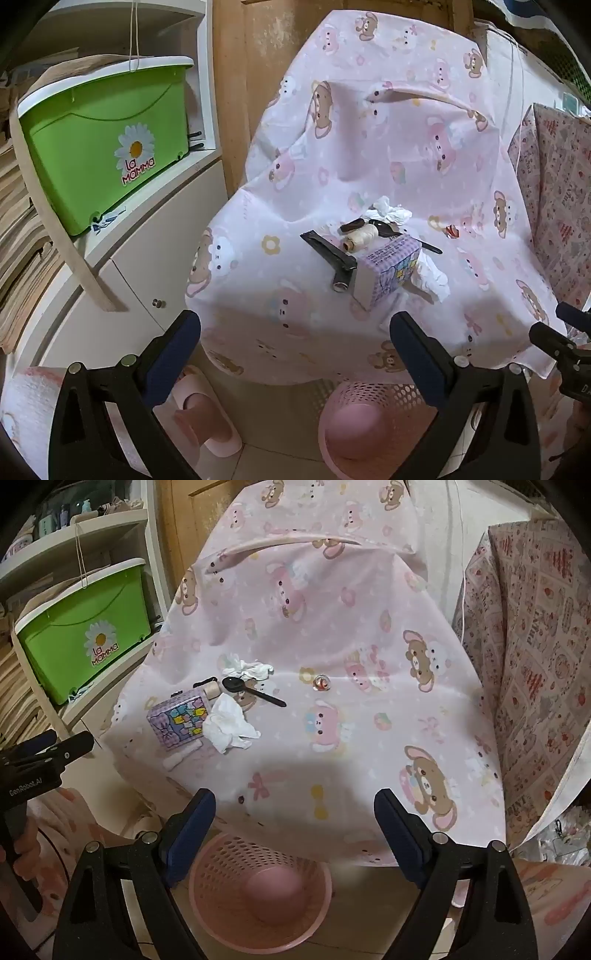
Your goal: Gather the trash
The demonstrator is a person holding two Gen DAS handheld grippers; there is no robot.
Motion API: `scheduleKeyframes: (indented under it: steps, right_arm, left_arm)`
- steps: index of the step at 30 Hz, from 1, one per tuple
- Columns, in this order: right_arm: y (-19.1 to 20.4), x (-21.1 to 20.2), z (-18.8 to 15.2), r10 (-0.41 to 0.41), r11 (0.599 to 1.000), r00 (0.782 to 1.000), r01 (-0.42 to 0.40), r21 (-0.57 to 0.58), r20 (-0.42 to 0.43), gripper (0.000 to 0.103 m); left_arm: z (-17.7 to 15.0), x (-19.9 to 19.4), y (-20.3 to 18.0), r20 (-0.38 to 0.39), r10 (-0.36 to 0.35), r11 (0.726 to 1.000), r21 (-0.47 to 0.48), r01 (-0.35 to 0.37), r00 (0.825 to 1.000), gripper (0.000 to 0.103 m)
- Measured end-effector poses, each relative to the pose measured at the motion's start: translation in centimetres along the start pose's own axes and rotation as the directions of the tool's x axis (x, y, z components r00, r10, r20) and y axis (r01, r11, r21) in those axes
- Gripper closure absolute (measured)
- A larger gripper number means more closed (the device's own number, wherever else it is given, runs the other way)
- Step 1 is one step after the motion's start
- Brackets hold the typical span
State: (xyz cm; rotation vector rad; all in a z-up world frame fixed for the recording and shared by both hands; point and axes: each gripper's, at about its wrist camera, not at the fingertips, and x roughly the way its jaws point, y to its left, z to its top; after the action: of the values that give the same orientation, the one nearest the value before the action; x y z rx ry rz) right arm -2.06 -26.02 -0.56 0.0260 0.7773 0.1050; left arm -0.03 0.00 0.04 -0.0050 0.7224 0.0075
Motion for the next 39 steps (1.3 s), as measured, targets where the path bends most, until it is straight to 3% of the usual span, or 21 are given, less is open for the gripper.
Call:
scheduleKeyframes:
  steps: [3,5,8,12,16,21,24,31,39]
  right_arm:
    - [-0.1,0.1,0.0,0.001,1.0,1.0,-0.001,-0.002,0.001,0.014]
    - [-0.5,0.1,0.1,0.005,1.0,1.0,-0.005,0.0,0.005,0.014]
    - [0.1,-0.3,0.2,-0.046,0.998,0.999,0.047,-0.041,0.025,0.014]
    - [0.2,-0.7,0.5,-0.055,0.996,0.998,0.058,-0.071,0.043,0.014]
    - [0.4,-0.6,0.1,-0.045,0.995,0.998,0.05,-0.085,0.053,0.014]
    - [0.2,-0.7,0.2,-0.046,0.997,0.997,0.051,-0.065,0.068,0.014]
    - [-0.2,-0.7,0.2,-0.093,0.995,0.992,0.095,-0.027,0.085,0.014]
    - [-1.6,0.0,0.7,-0.073,0.997,0.996,0.072,0.023,0.054,0.014]
    - [-0.8,0.5,0.7,-0.092,0.994,0.994,0.095,-0.045,0.052,0.014]
  left_arm:
    - [0.0,-0.2,0.1,0.007,0.007,1.0,0.003,-0.007,1.0,0.001]
    - [0.1,0.4,-0.6,-0.029,0.009,1.0,0.021,-0.008,1.0,0.001]
    - [-0.1,0.4,-1.1,-0.018,0.016,0.999,0.028,-0.015,1.0,0.001]
    - [-0.2,-0.3,-0.8,-0.002,-0.023,1.0,0.01,0.023,1.0,0.002]
    - [-0.5,0.1,-1.2,-0.011,-0.014,0.999,0.041,0.014,1.0,0.002]
    - [-0.6,0.6,-1.8,-0.016,-0.018,0.998,0.056,0.019,1.0,0.001]
    - [-0.5,0.7,-2.2,-0.006,-0.01,0.997,0.08,0.01,1.0,0.001]
    - [-1.0,1.3,-2.3,-0.013,0.005,0.995,0.104,-0.004,1.0,0.001]
    - [-1.0,2.2,-1.9,-0.054,-0.019,0.997,0.071,0.023,0.998,0.001]
